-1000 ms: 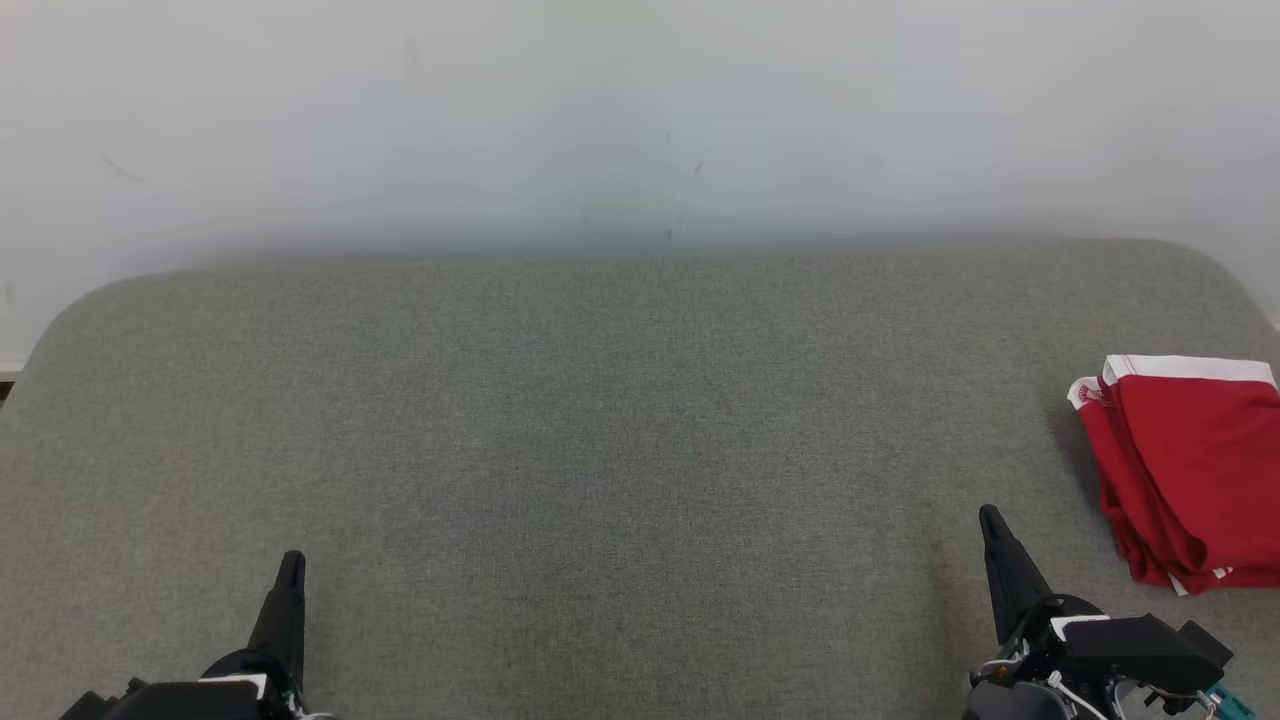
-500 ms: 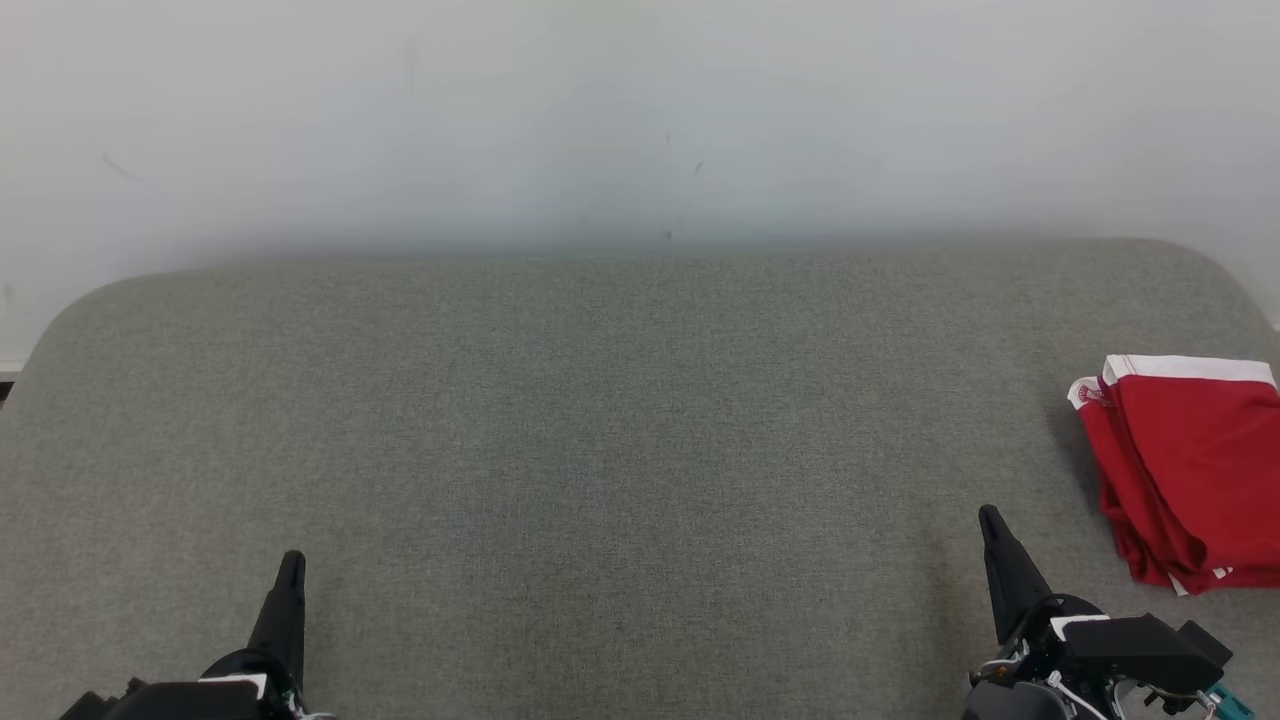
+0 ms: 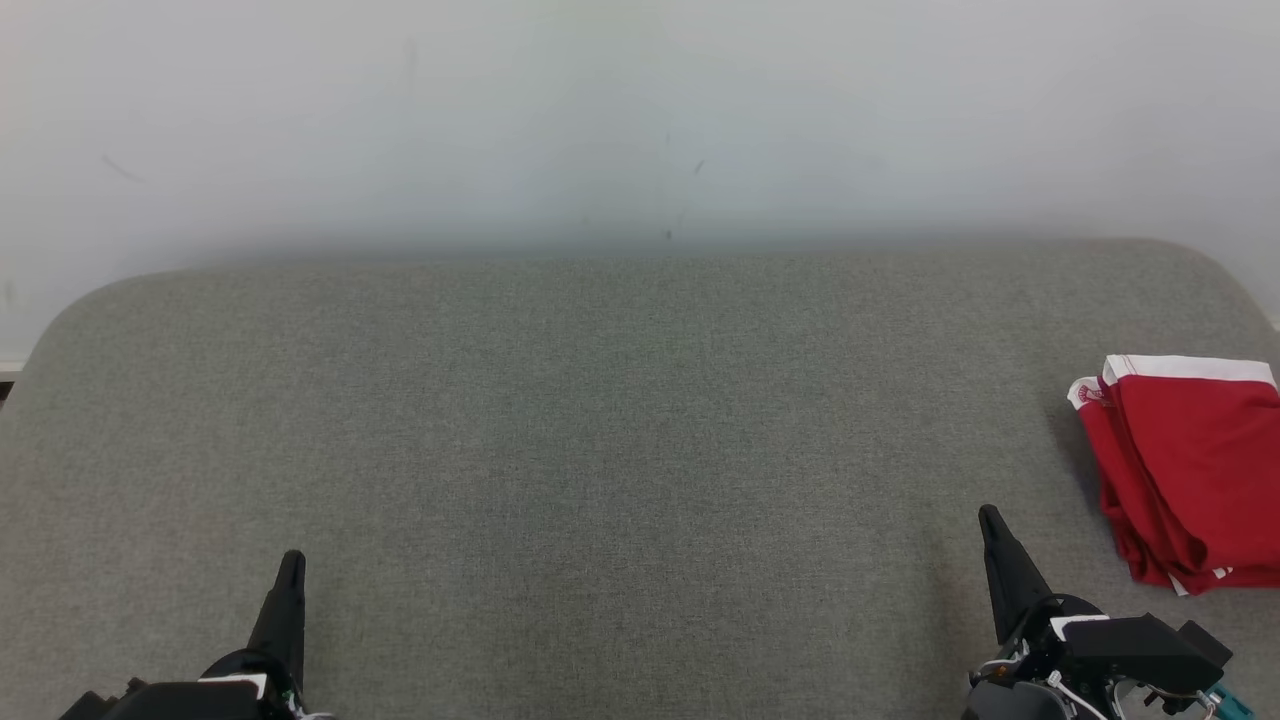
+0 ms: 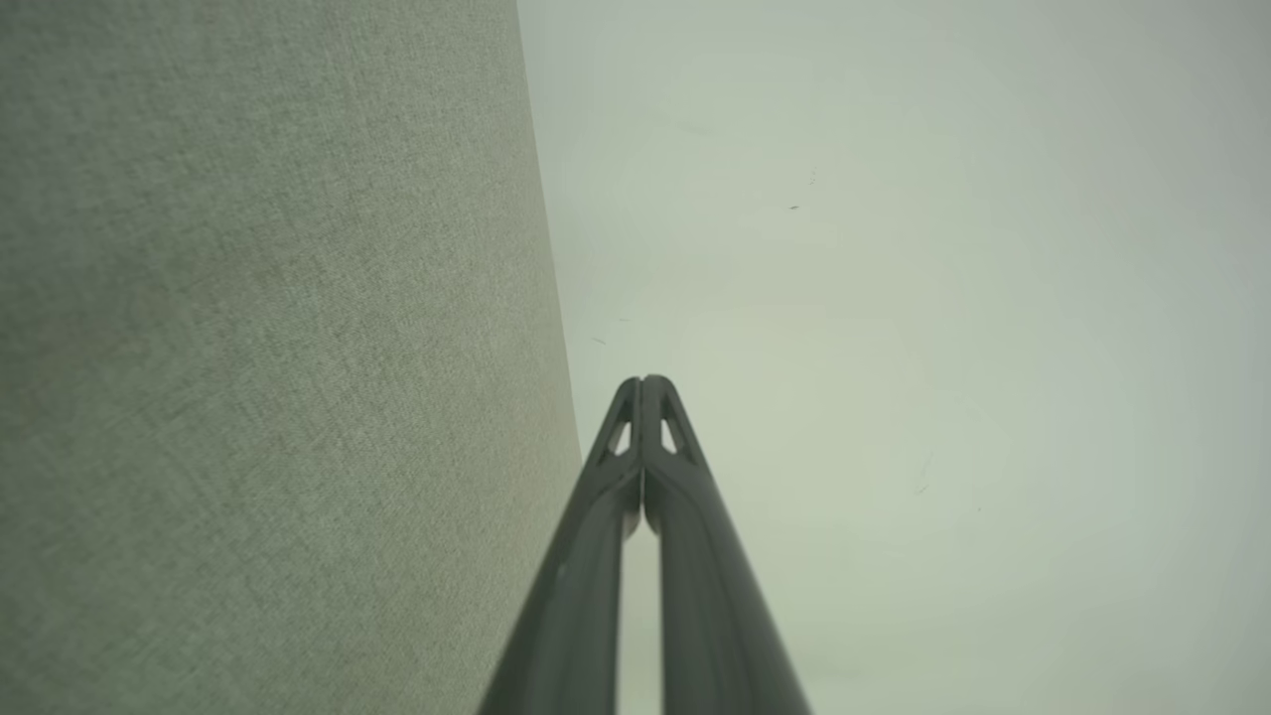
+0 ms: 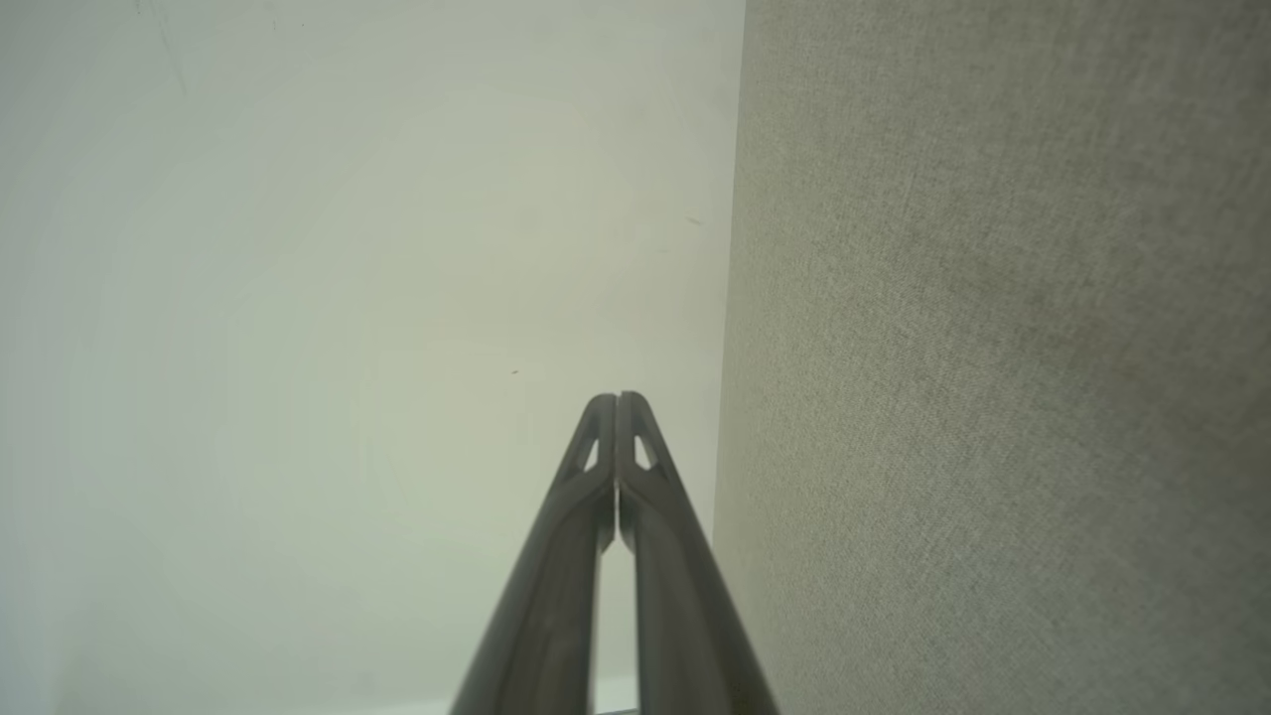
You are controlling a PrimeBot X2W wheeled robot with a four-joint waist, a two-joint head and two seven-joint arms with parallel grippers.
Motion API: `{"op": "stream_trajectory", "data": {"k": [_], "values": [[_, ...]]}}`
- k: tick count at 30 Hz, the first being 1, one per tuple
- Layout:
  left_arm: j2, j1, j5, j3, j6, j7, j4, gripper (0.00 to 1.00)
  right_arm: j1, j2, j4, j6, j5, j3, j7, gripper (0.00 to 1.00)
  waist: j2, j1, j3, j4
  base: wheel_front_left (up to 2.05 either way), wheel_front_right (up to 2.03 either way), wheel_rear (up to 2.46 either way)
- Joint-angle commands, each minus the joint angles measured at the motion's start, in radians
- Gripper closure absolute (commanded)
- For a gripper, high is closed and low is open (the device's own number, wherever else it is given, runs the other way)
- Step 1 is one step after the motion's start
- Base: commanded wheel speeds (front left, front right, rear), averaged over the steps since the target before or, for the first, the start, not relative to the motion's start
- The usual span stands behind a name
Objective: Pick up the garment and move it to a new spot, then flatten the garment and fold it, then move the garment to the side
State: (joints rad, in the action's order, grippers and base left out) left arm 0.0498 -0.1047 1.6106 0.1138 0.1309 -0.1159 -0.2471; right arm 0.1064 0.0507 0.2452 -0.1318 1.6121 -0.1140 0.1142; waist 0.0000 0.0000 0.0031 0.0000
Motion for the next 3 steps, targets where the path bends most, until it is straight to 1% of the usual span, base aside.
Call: {"op": "stream_trajectory", "data": {"k": [1,3], "values": [[0.001,-0.009,0.005,0.002,0.001,0.000,0.004,1.00,0.005,-0.001,-0.002,0.002,0.002,-0.001,0.003,1.00,0.0000,0.0000,0.000,0.000,0.00,0.00,0.00],[0.001,-0.009,0.005,0.002,0.001,0.000,0.004,1.00,0.005,-0.001,-0.002,0.002,0.002,0.000,0.003,1.00,0.0000,0.0000,0.000,0.000,0.00,0.00,0.00]]}}
